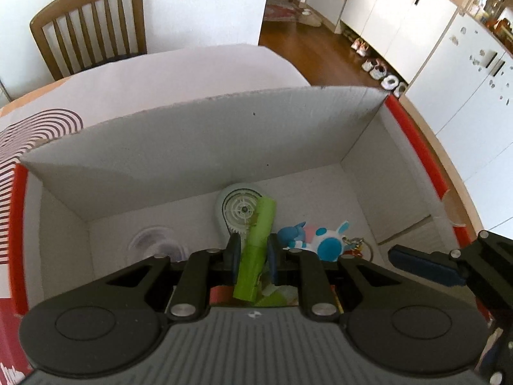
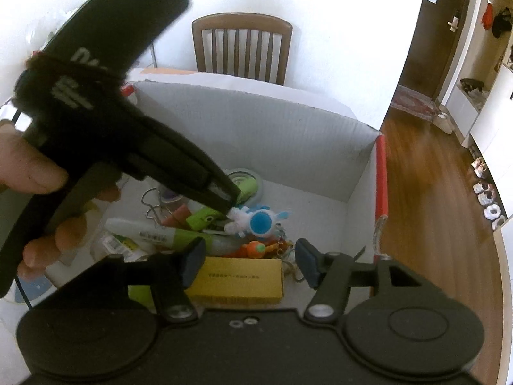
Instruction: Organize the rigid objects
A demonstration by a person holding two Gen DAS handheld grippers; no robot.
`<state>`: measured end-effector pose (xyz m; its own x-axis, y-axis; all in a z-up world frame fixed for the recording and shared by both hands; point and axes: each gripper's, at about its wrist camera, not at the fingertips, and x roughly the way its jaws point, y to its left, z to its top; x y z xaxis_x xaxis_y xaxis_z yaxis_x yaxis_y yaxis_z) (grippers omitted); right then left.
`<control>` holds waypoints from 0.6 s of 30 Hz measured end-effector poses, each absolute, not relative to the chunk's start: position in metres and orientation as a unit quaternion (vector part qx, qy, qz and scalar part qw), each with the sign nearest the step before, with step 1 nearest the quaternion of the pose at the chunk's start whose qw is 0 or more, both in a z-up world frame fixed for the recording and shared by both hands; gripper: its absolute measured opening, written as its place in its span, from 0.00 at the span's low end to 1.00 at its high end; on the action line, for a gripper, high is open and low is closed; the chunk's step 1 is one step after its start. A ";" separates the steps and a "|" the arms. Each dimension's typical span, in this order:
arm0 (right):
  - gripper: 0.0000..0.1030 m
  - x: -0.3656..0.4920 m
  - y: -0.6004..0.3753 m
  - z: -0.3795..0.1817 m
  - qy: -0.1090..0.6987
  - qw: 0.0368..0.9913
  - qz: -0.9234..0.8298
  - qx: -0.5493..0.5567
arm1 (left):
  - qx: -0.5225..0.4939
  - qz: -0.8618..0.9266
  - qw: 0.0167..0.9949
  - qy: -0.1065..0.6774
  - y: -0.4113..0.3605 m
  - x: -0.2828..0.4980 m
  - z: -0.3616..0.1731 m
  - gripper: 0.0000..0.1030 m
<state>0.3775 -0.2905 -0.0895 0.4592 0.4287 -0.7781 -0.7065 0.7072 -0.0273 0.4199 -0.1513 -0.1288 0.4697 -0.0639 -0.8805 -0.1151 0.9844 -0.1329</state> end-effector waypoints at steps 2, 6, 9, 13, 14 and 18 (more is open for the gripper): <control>0.61 0.376 -0.294 -0.086 0.392 0.838 0.338 -0.171 | -0.087 0.013 0.857 0.508 -0.152 0.414 -0.123 0.16; 0.67 0.373 -0.299 -0.077 0.384 0.847 0.329 -0.162 | -0.085 0.007 0.869 0.488 -0.153 0.402 -0.107 0.16; 0.70 0.368 -0.306 -0.068 0.375 0.855 0.324 -0.153 | -0.081 0.002 0.878 0.471 -0.153 0.390 -0.095 0.16; 0.73 0.359 -0.313 -0.056 0.369 0.863 0.319 -0.136 | -0.063 0.000 0.891 0.449 -0.155 0.371 -0.076 0.16; 0.74 0.357 -0.315 -0.053 0.367 0.864 0.318 -0.132 | -0.062 -0.002 0.893 0.445 -0.154 0.366 -0.073 0.17; 0.76 0.346 -0.320 -0.044 0.359 0.870 0.316 -0.118 | -0.061 -0.004 0.902 0.427 -0.150 0.344 -0.058 0.17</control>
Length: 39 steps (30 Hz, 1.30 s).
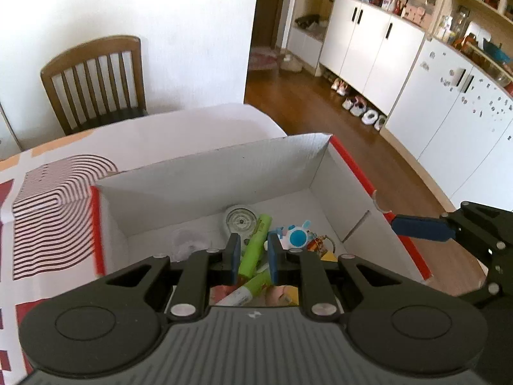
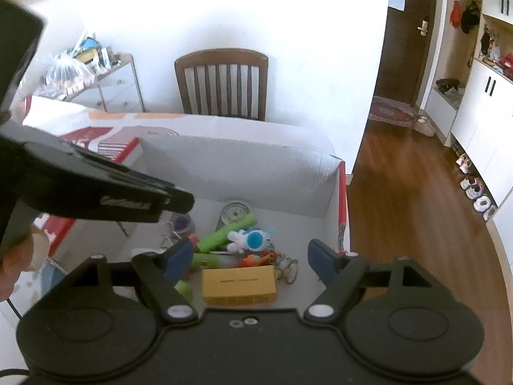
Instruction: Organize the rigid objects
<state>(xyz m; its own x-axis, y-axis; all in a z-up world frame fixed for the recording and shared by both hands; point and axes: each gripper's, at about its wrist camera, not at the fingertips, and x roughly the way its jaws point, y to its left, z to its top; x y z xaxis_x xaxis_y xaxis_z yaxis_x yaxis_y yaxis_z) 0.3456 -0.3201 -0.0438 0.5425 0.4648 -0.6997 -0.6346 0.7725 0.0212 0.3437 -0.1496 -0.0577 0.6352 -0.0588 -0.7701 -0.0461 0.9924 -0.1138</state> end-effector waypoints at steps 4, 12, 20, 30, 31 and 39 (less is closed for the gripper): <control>0.78 0.330 -0.322 -0.035 0.350 0.876 0.313 -0.108 | -0.064 -0.010 0.907 0.415 -0.141 0.322 -0.047 0.17; 0.84 0.304 -0.321 -0.015 0.330 0.886 0.314 -0.083 | -0.061 -0.015 0.917 0.393 -0.125 0.282 -0.031 0.19; 0.87 0.281 -0.319 -0.002 0.314 0.896 0.307 -0.061 | -0.039 -0.015 0.934 0.355 -0.115 0.241 -0.013 0.65; 0.99 0.247 -0.310 0.008 0.299 0.904 0.303 -0.034 | -0.059 -0.022 0.939 0.339 -0.096 0.207 -0.008 0.81; 1.00 0.245 -0.309 0.009 0.297 0.905 0.304 -0.031 | -0.060 -0.022 0.940 0.335 -0.095 0.204 -0.008 0.81; 1.00 0.226 -0.311 0.012 0.285 0.913 0.292 -0.005 | -0.027 -0.036 0.950 0.310 -0.093 0.185 -0.007 1.00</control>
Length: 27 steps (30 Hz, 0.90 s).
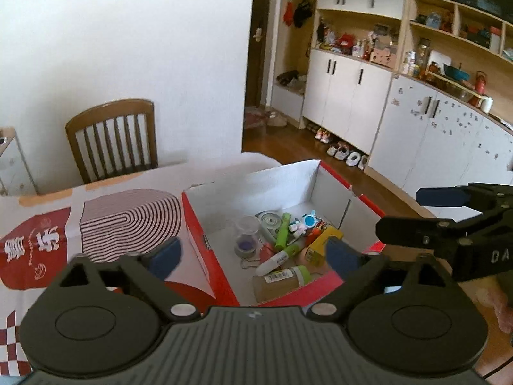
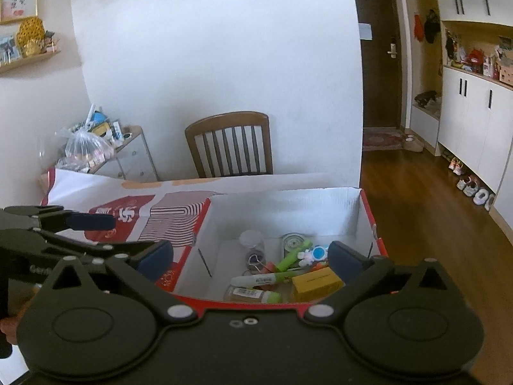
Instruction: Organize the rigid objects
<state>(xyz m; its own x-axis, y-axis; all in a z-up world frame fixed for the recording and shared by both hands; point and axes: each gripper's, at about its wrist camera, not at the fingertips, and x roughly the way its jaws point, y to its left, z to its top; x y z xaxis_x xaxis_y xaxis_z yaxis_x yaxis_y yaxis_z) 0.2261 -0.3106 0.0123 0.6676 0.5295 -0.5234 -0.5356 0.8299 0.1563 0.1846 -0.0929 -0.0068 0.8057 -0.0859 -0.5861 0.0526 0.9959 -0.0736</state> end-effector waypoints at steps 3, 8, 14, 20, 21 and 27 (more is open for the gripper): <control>1.00 0.220 -0.310 0.010 0.284 0.916 0.283 0.002 | -0.026 -0.045 0.952 0.303 -0.092 0.177 -0.006 1.00; 1.00 0.209 -0.311 0.007 0.284 0.920 0.269 0.010 | -0.025 -0.055 0.950 0.306 -0.091 0.170 -0.007 1.00; 1.00 0.198 -0.311 0.005 0.290 0.921 0.258 0.022 | -0.019 -0.059 0.950 0.306 -0.092 0.161 -0.010 1.00; 1.00 0.191 -0.311 0.003 0.293 0.922 0.252 0.032 | -0.007 -0.061 0.951 0.303 -0.095 0.154 -0.009 1.00; 1.00 0.190 -0.311 0.003 0.294 0.922 0.251 0.033 | -0.009 -0.062 0.951 0.304 -0.094 0.154 -0.009 1.00; 1.00 0.185 -0.310 0.004 0.293 0.923 0.248 0.039 | -0.017 -0.062 0.951 0.304 -0.089 0.154 -0.008 1.00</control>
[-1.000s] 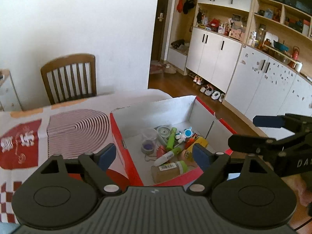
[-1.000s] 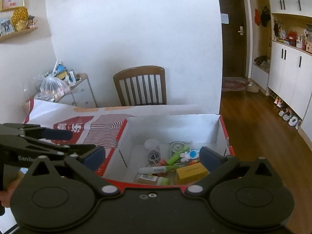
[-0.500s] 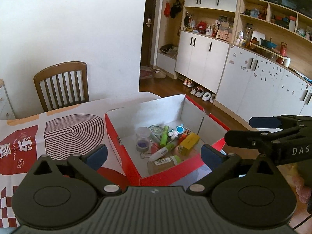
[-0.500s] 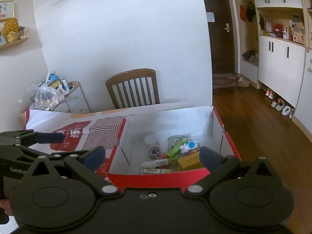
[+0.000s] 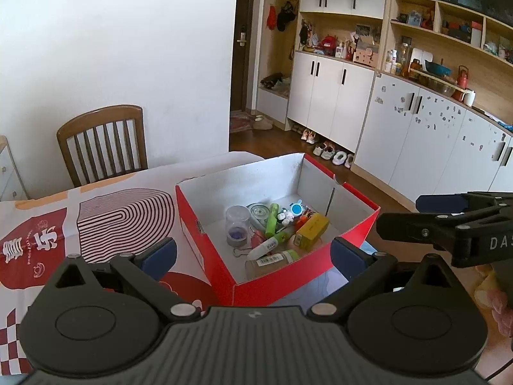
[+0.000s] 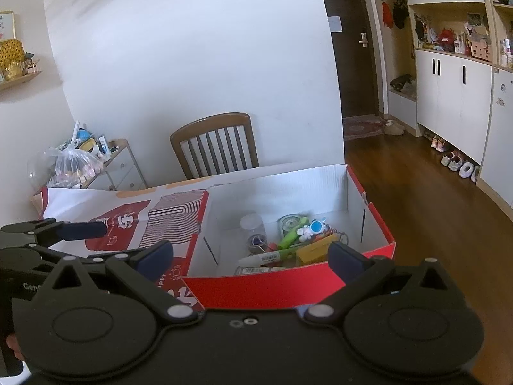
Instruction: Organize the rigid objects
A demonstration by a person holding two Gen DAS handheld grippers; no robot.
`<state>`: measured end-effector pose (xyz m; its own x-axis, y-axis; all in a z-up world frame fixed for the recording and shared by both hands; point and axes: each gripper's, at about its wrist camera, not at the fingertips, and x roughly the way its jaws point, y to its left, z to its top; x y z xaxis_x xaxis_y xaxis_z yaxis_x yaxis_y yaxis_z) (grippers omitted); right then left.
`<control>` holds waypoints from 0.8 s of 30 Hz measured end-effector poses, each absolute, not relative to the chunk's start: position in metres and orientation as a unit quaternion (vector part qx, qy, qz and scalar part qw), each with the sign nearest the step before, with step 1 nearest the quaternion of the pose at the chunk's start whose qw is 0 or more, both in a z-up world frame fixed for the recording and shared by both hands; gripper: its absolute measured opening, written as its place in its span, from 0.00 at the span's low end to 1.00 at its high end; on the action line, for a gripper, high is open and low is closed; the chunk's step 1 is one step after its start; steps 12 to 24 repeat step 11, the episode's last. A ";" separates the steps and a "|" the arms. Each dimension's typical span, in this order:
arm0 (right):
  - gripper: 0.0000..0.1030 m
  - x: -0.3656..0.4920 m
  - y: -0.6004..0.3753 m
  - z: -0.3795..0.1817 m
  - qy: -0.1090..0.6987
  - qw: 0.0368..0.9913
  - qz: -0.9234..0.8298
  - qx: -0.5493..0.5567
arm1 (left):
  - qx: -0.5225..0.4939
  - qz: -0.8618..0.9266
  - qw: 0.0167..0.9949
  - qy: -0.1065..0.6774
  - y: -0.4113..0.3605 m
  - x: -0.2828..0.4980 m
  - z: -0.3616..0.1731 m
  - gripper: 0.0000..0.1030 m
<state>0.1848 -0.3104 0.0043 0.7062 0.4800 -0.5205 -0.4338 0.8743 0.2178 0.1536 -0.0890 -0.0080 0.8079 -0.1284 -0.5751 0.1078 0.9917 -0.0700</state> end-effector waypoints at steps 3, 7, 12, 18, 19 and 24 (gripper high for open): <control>1.00 0.183 -0.310 0.005 0.291 0.924 0.245 0.039 | -0.017 -0.067 0.951 0.302 -0.087 0.152 -0.008 1.00; 1.00 0.182 -0.310 0.005 0.292 0.924 0.242 0.041 | -0.014 -0.070 0.952 0.299 -0.087 0.149 -0.007 1.00; 1.00 0.180 -0.308 0.006 0.293 0.925 0.240 0.040 | -0.016 -0.071 0.951 0.300 -0.085 0.147 -0.007 1.00; 1.00 0.180 -0.308 0.006 0.293 0.925 0.240 0.040 | -0.016 -0.071 0.951 0.300 -0.085 0.147 -0.007 1.00; 1.00 0.180 -0.308 0.006 0.293 0.925 0.240 0.040 | -0.016 -0.071 0.951 0.300 -0.085 0.147 -0.007 1.00; 1.00 0.180 -0.308 0.006 0.293 0.925 0.240 0.040 | -0.016 -0.071 0.951 0.300 -0.085 0.147 -0.007 1.00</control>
